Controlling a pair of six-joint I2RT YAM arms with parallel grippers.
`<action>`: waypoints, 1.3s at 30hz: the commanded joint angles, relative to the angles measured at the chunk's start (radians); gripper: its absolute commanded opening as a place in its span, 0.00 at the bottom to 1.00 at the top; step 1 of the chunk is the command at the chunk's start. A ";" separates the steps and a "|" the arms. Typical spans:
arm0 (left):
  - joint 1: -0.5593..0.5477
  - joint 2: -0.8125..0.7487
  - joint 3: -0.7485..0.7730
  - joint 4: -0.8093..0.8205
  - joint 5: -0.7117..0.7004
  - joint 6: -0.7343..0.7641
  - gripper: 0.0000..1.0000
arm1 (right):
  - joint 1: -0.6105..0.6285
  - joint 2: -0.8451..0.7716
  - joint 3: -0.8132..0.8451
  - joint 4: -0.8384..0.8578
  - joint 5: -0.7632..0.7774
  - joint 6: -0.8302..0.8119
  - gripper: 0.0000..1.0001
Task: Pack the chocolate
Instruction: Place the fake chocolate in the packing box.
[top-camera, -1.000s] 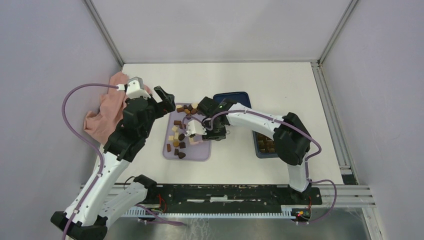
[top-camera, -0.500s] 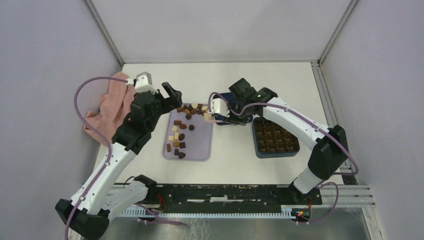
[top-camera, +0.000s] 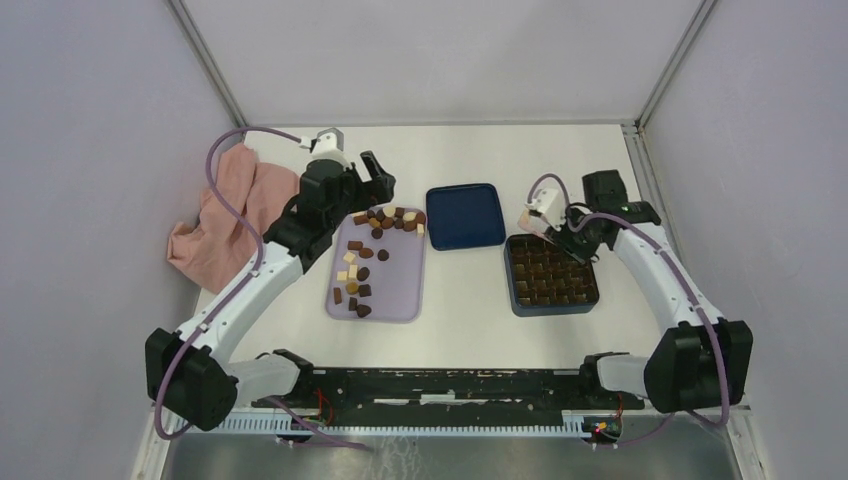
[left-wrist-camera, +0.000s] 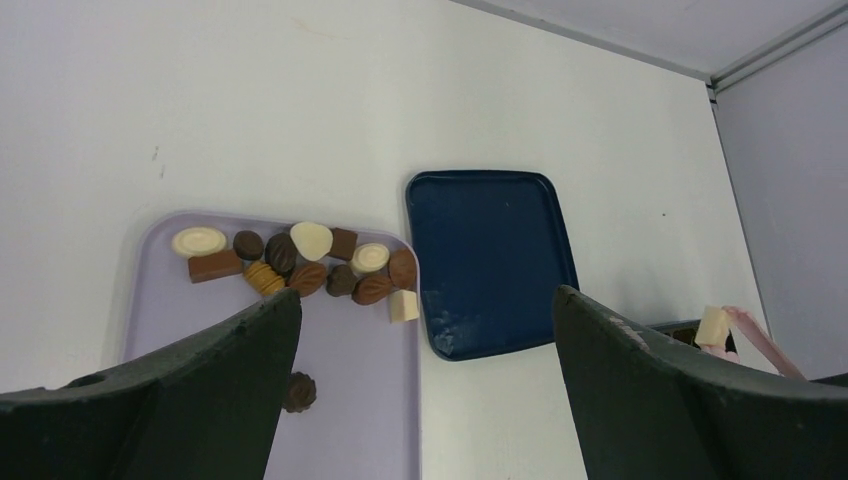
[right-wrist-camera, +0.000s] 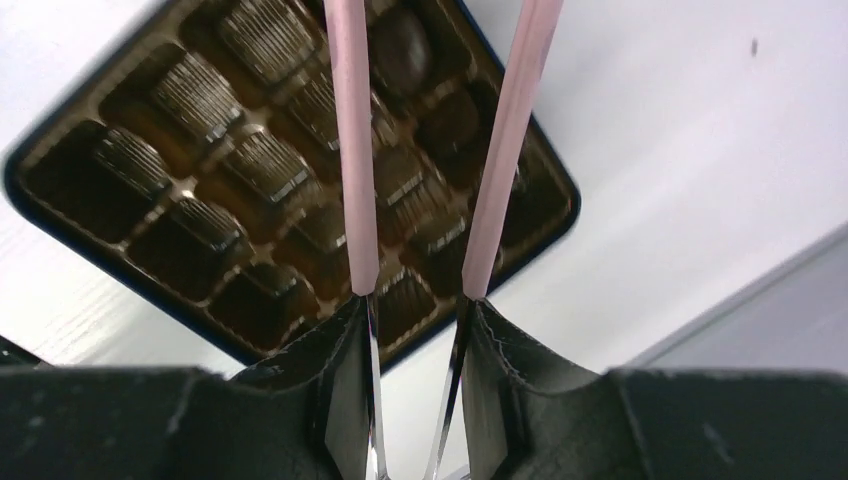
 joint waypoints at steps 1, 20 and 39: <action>0.005 0.052 0.078 0.088 0.066 0.038 1.00 | -0.110 -0.108 -0.068 0.003 0.015 -0.030 0.24; 0.012 0.064 0.042 0.140 0.080 0.084 1.00 | -0.358 -0.085 -0.130 -0.056 0.152 -0.164 0.26; 0.021 0.000 0.002 0.110 0.059 0.074 1.00 | -0.357 -0.012 -0.140 -0.023 0.162 -0.139 0.45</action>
